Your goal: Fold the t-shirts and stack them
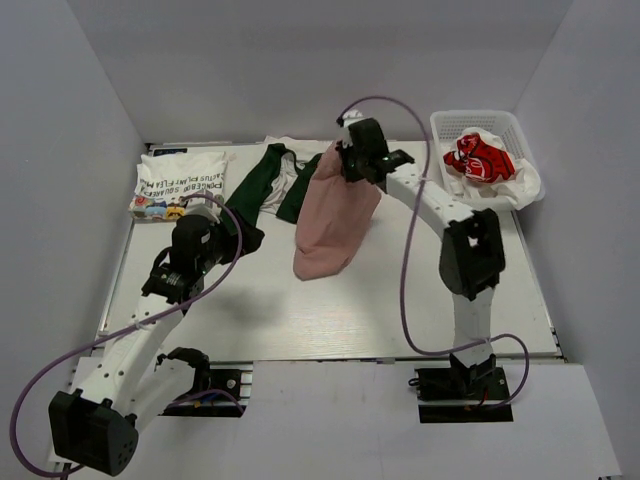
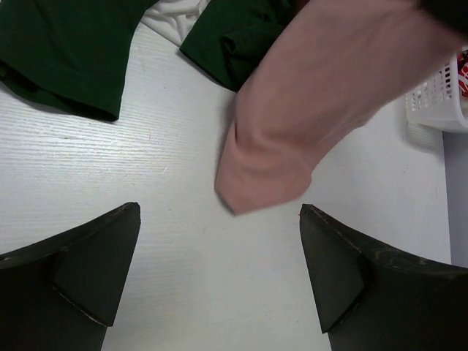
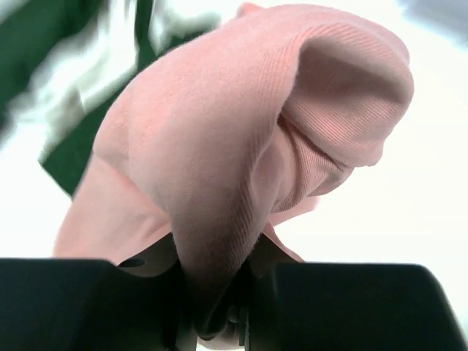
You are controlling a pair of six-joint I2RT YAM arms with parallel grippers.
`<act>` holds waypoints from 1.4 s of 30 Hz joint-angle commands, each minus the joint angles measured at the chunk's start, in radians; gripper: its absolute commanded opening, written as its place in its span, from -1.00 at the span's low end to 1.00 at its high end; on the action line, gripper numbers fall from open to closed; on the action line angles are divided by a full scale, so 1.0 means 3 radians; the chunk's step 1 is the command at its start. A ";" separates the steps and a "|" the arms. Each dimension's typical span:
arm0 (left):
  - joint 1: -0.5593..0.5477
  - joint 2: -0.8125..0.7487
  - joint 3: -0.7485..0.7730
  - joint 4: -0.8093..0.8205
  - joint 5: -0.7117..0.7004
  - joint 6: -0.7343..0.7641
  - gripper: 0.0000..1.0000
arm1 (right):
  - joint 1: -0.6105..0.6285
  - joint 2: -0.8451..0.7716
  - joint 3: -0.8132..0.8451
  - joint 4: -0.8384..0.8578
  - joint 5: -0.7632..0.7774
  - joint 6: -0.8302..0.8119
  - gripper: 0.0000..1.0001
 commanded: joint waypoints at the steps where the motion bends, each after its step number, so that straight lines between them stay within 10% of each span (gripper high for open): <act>1: -0.0012 0.0008 0.0018 0.0023 0.0032 -0.0018 1.00 | -0.0103 -0.0830 0.0233 0.0234 0.0797 -0.0017 -0.98; 15: -0.0012 0.0627 0.0396 0.0033 -0.0085 0.0013 1.00 | -0.1019 -0.0893 0.1190 0.1642 0.2583 -0.1130 -1.00; 21: -0.0012 0.0836 0.0498 0.0125 -0.0116 0.0013 1.00 | -0.1473 -0.0586 0.1145 0.1636 0.2318 -0.1254 -1.00; 30: 0.0018 0.1577 0.1279 -0.0145 -0.0341 0.0043 1.00 | -0.1837 -0.0141 0.0151 0.0579 0.1612 0.0093 -1.00; 36: 0.0018 0.2227 0.2000 -0.0570 -0.0852 0.0115 1.00 | -0.1837 0.0096 0.0678 -0.0124 0.1296 0.0225 0.77; 42: 0.0018 0.3150 0.2803 -0.0442 -0.0960 0.0595 1.00 | -0.1460 -0.0845 0.0025 0.0264 0.0968 -0.0128 0.81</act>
